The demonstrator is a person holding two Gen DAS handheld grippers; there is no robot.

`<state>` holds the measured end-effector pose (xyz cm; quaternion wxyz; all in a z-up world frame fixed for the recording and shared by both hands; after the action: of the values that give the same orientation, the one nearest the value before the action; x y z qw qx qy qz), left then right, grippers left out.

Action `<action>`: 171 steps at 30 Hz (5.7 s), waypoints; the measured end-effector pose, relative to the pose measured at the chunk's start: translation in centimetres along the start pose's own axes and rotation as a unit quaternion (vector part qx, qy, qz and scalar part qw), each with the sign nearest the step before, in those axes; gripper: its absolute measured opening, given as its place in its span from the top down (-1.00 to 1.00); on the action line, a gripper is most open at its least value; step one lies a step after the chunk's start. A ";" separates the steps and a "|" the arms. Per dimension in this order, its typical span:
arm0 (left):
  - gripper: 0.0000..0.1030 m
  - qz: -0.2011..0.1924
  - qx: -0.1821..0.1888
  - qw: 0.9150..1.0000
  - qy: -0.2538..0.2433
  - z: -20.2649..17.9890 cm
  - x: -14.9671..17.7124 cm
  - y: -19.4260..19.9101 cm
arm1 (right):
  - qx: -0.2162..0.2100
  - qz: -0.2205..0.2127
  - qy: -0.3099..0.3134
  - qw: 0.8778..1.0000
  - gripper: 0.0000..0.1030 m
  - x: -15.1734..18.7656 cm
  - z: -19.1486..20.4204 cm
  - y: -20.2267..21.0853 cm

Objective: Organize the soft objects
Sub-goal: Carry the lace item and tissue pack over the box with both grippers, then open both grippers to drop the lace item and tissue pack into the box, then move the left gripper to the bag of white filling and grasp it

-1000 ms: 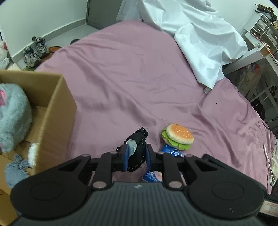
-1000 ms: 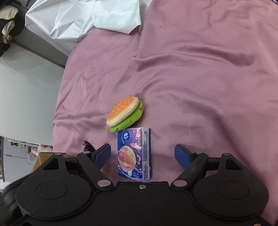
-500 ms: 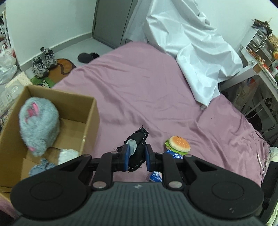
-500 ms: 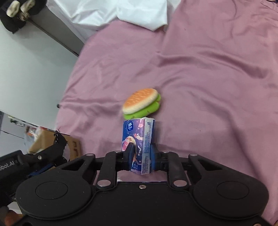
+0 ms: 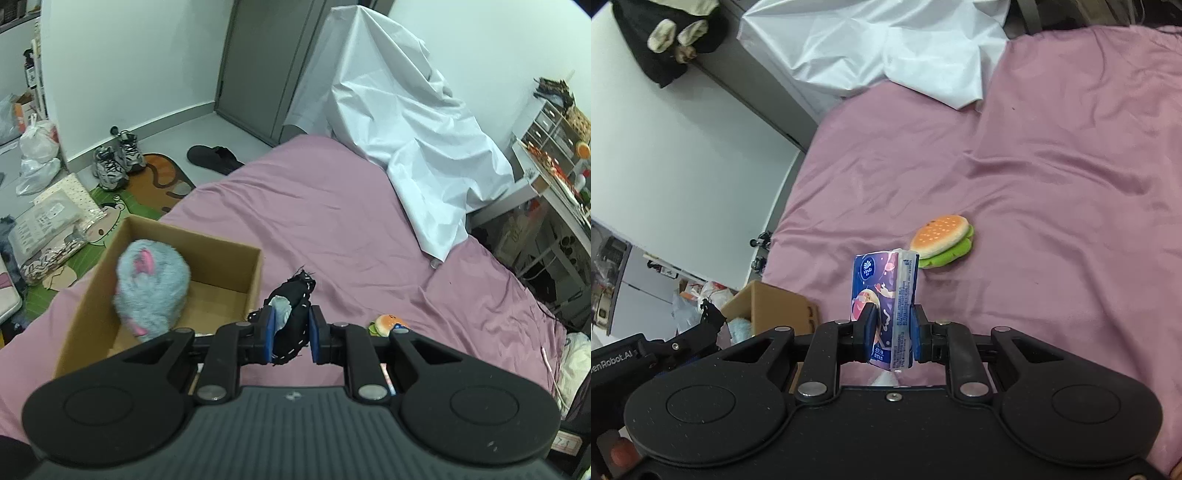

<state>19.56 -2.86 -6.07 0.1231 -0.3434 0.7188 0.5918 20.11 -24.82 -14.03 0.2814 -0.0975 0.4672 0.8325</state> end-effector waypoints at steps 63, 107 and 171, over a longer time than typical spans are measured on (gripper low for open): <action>0.55 0.063 -0.034 0.994 0.076 14.2 1.4 -1.0 | -0.065 -0.025 0.159 0.985 0.62 3.7 13.0 0.2; -0.99 0.006 -0.072 0.997 0.005 7.1 0.5 5.9 | -0.059 -0.034 0.116 0.991 -1.00 1.6 8.4 7.5; -0.46 0.076 -0.124 0.989 -0.003 -5.4 12.0 -7.0 | -0.012 -0.037 0.082 0.996 -1.00 -0.4 -4.2 8.2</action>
<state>16.43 -12.52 -16.96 0.0363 -0.2983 0.6638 0.6848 15.39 -31.79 -10.21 0.2717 -0.1855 0.4750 0.8162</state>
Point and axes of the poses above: each gripper's, at about its wrist camera, not at the fingertips, and y roughly against the way its jaws point, z to its left, x to its underside, the point moved 2 cm from there along -y, roughly the way its jaws point, and after that the axes turned 1 degree about y, right-handed, at the moved point
